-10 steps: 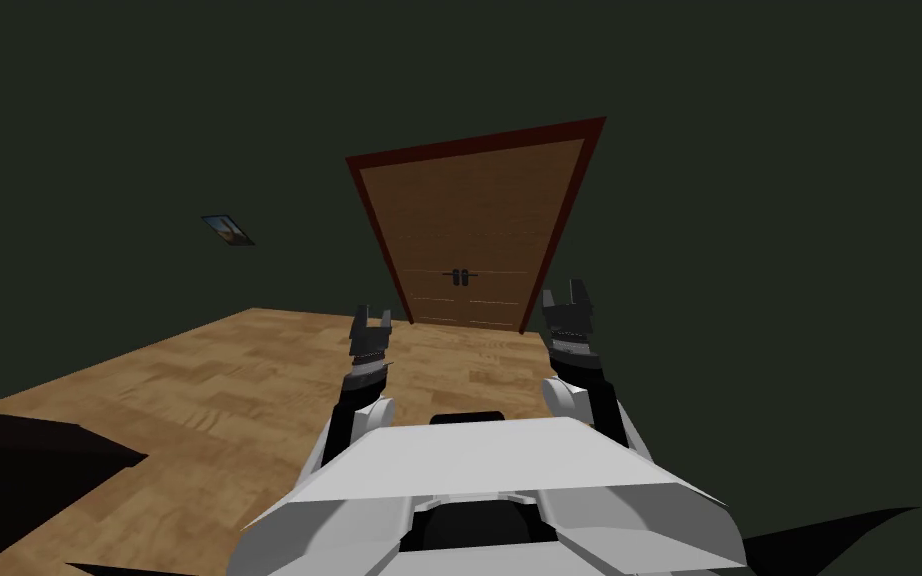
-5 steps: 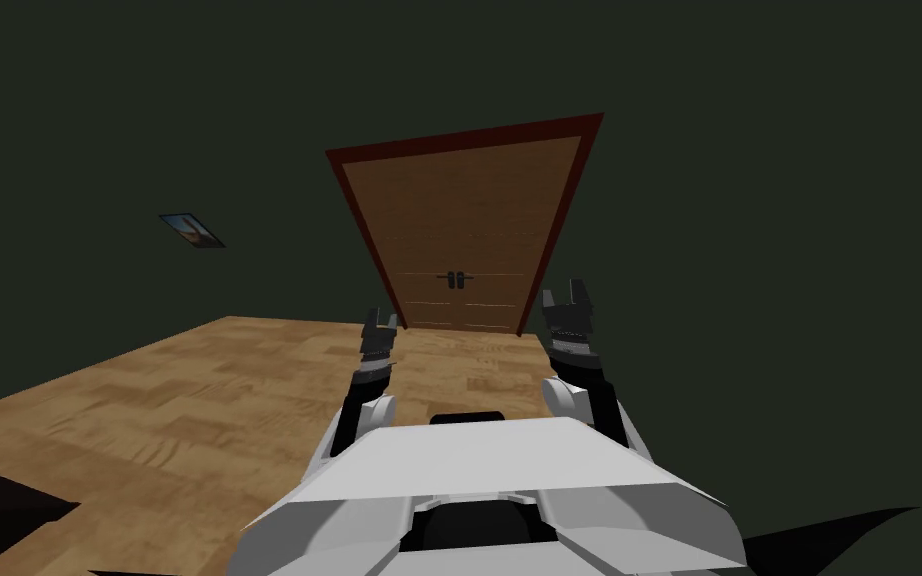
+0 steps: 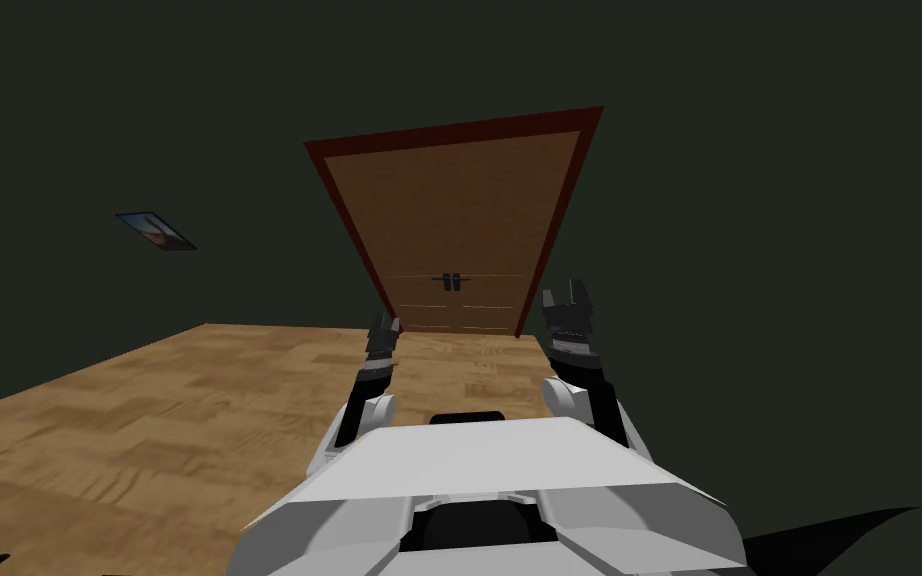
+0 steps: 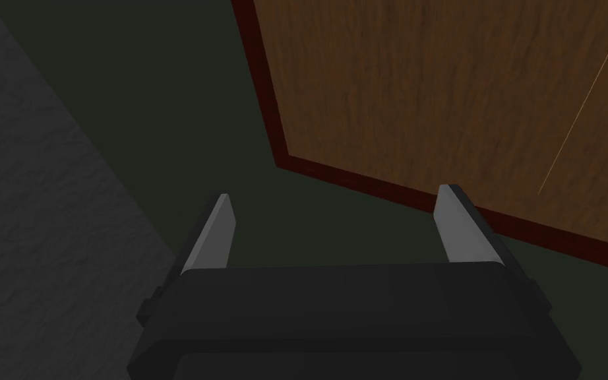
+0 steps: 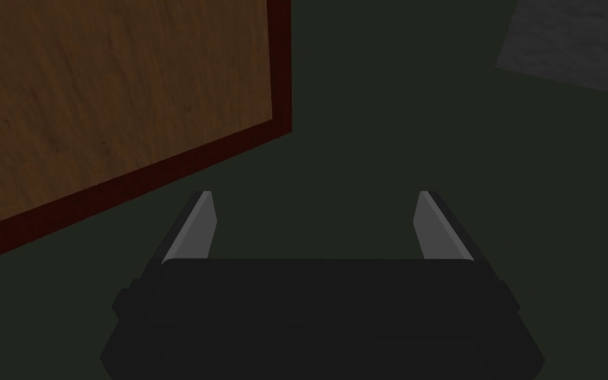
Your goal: Pull the door open
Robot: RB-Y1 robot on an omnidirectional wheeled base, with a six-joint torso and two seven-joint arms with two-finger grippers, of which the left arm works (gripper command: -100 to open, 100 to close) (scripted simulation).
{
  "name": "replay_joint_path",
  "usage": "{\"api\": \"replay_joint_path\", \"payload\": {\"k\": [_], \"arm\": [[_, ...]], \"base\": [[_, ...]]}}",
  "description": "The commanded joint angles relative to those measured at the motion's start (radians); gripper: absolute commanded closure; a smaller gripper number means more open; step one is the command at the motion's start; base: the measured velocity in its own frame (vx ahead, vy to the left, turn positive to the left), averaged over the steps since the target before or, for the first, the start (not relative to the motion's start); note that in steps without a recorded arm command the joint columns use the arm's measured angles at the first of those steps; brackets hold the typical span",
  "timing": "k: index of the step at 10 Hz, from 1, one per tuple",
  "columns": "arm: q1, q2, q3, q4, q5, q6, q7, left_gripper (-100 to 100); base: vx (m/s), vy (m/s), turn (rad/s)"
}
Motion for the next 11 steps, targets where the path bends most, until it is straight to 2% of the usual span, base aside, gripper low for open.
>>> {"api": "replay_joint_path", "payload": {"k": [1,11], "arm": [[-0.02,0.013,0.006,0.041,0.004,0.002,0.008,-100],[-0.117,0.088,0.031,0.256,0.029,0.03,0.053,-100]], "base": [[0.105,-0.009,-0.061],[0.102,-0.015,-0.069]]}}
